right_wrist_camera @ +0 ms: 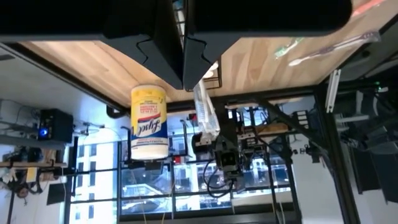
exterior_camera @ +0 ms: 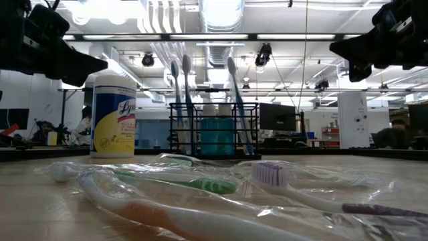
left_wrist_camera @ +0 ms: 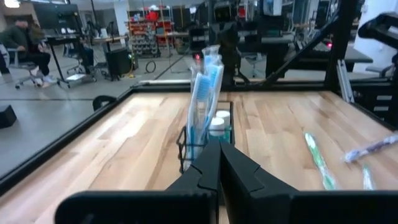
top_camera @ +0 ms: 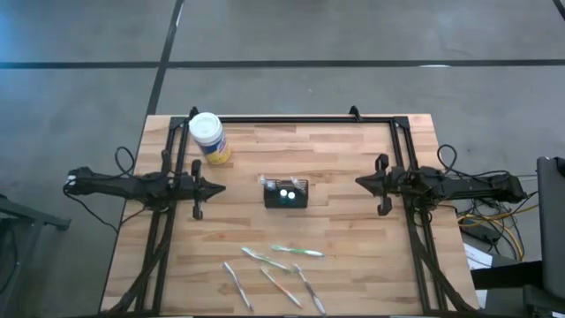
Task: Pick & Place toothbrushing station
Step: Put the right green toothbrush into the mesh organizer
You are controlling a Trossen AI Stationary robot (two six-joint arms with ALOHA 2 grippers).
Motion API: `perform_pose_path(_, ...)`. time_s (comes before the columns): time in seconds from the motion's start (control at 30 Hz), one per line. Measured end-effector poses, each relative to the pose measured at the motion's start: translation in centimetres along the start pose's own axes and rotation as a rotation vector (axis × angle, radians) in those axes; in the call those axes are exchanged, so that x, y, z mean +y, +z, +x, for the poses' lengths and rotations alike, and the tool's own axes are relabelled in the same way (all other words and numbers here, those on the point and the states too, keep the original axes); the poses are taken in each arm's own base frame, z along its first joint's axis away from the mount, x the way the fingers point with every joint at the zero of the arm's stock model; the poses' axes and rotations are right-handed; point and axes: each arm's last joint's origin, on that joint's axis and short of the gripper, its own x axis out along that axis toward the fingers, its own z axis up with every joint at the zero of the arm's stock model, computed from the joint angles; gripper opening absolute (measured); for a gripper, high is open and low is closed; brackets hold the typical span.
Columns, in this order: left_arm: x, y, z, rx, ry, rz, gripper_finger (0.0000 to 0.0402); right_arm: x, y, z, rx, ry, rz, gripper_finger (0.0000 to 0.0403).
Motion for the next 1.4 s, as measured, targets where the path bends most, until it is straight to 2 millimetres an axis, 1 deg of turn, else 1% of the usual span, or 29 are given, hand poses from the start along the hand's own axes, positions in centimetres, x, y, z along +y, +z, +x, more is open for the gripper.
perform_pose_path(0.17, 0.0, 0.2, 0.0, -0.019, 0.000, -0.020, 0.0006, 0.1, 0.9, 0.0, -0.024, 0.002, -0.027, 0.0008)
perform_pose_path(0.33, -0.1, -0.9, 0.2, 0.006, -0.005, 0.000, 0.0004, 0.2, 1.6, 0.1, -0.039, 0.003, -0.046, 0.0008)
perform_pose_path(0.47, -0.1, -1.0, 0.2, 0.011, -0.005, -0.014, 0.0004, 0.3, 2.1, 0.3, -0.028, 0.000, -0.042, 0.0008)
perform_pose_path(0.57, -0.1, -0.9, 0.2, 0.009, -0.004, -0.011, 0.0004, 0.5, 3.3, 0.8, -0.017, 0.019, -0.021, 0.0008)
perform_pose_path(0.67, 0.0, -0.8, 0.2, 0.007, 0.003, -0.007, 0.0010, 1.1, 5.1, 1.8, 0.057, 0.085, -0.012, 0.0008)
perform_pose_path(0.8, 0.0, -0.8, 0.2, 0.005, 0.004, -0.015, 0.0017, 2.5, 7.4, 3.9, 0.280, 0.110, -0.014, 0.0008)
perform_pose_path(0.93, 0.0, -0.8, 0.2, 0.004, 0.004, -0.017, 0.0017, 4.2, 8.9, 6.8, 0.525, -0.039, -0.026, 0.0009)
perform_pose_path(1.03, 0.0, -0.7, 0.1, 0.003, 0.004, -0.024, 0.0014, 6.0, 9.6, 8.9, 0.683, -0.093, -0.026, 0.0012)
perform_pose_path(1.13, 0.0, -0.7, 0.1, 0.002, 0.004, -0.027, 0.0014, 8.2, 9.1, 11.1, 0.836, -0.094, -0.033, 0.0028)
perform_pose_path(1.23, 0.0, -0.6, 0.1, -0.002, 0.004, -0.045, 0.0014, 10.6, 8.2, 13.4, 0.943, -0.046, -0.045, 0.0058)
perform_pose_path(1.3, 0.0, -0.5, 0.1, -0.006, 0.004, -0.046, 0.0013, 12.3, 7.3, 14.9, 0.992, -0.002, -0.042, 0.0083)
perform_pose_path(1.4, 0.0, -0.5, 0.1, -0.006, 0.004, -0.047, 0.0014, 14.4, 5.6, 17.1, 1.079, 0.007, -0.039, 0.0120)
